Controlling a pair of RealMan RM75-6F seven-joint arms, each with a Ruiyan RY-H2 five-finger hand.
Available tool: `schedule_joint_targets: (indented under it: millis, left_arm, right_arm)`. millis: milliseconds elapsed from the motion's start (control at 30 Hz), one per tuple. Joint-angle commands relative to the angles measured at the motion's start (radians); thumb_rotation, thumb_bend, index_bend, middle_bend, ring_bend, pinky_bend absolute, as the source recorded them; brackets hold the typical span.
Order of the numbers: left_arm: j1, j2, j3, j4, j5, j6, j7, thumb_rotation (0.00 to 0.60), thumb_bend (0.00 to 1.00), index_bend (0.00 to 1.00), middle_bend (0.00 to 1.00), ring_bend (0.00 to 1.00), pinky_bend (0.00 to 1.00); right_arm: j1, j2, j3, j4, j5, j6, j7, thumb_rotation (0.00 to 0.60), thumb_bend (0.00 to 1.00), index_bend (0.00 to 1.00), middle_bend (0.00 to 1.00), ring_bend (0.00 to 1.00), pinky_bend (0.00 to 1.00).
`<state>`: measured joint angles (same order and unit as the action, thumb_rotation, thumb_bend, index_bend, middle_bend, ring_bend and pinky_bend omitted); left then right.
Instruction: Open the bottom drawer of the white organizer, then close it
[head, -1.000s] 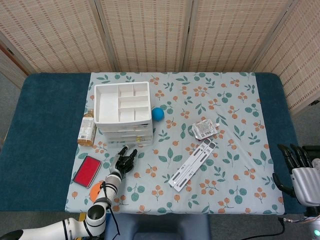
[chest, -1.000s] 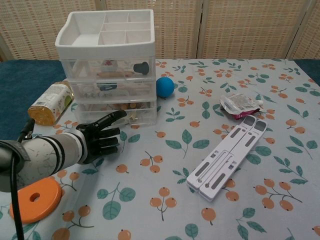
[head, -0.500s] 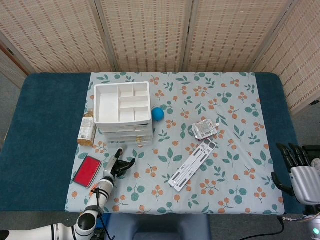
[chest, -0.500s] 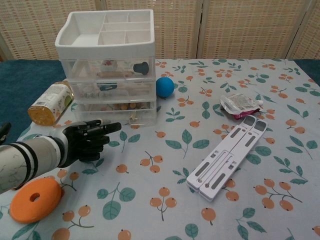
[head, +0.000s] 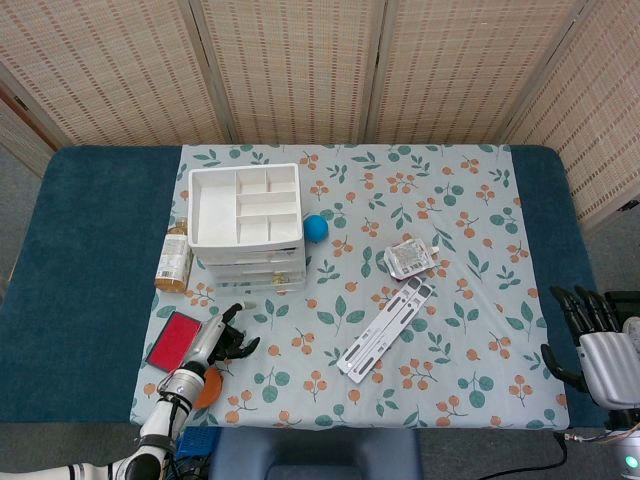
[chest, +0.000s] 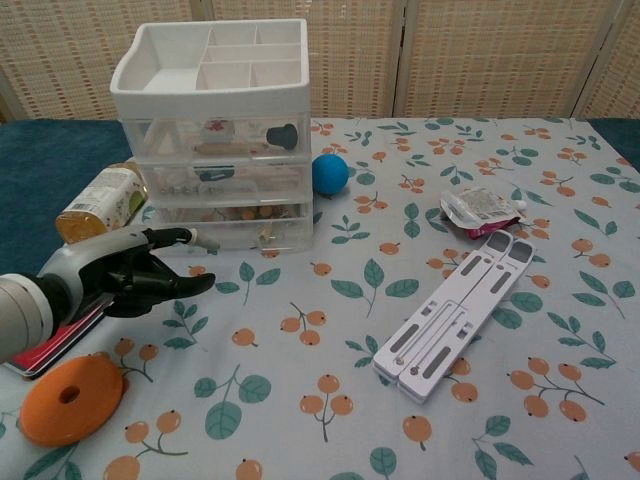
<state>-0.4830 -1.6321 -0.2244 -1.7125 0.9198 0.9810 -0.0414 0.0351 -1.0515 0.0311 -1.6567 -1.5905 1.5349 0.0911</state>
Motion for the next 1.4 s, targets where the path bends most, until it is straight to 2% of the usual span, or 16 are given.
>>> schedule_joint_targets:
  millis: [33, 267, 467, 800, 1133, 1400]
  left_arm:
    - [0.000, 0.034, 0.035, 0.022, 0.121, 0.031, 0.027, 0.600, 0.31, 0.19, 0.94, 1.00, 1.00]
    - [-0.045, 0.004, 0.022, 0.099, 0.162, 0.044, 0.098, 0.600, 0.31, 0.19, 0.94, 1.00, 1.00]
    - [-0.082, -0.044, 0.000, 0.181, 0.139, 0.059, 0.168, 0.600, 0.31, 0.19, 0.94, 1.00, 1.00]
    - [-0.121, -0.084, -0.020, 0.256, 0.065, 0.038, 0.235, 0.600, 0.31, 0.18, 0.94, 1.00, 1.00]
    - [-0.153, -0.097, -0.010, 0.296, 0.017, 0.004, 0.302, 0.600, 0.31, 0.19, 0.94, 1.00, 1.00]
    - [-0.162, -0.088, 0.004, 0.294, 0.022, -0.011, 0.311, 0.600, 0.31, 0.28, 0.94, 1.00, 1.00]
  right_arm:
    - [0.000, 0.000, 0.000, -0.001, 0.000, 0.000, -0.001, 0.600, 0.42, 0.00, 0.10, 0.00, 0.02]
    - [-0.004, 0.002, -0.001, -0.002, 0.004, 0.004, -0.001, 0.600, 0.42, 0.00, 0.10, 0.00, 0.02]
    - [-0.006, 0.001, -0.001, 0.000, 0.009, 0.005, 0.000, 0.600, 0.42, 0.00, 0.10, 0.00, 0.02]
    - [-0.008, 0.001, -0.001, -0.001, 0.015, 0.003, -0.003, 0.600, 0.42, 0.00, 0.10, 0.00, 0.02]
    - [-0.009, 0.003, -0.001, -0.005, 0.020, 0.000, -0.006, 0.600, 0.42, 0.00, 0.10, 0.00, 0.02]
    - [-0.013, 0.000, -0.001, -0.003, 0.025, 0.002, -0.003, 0.600, 0.42, 0.00, 0.10, 0.00, 0.02]
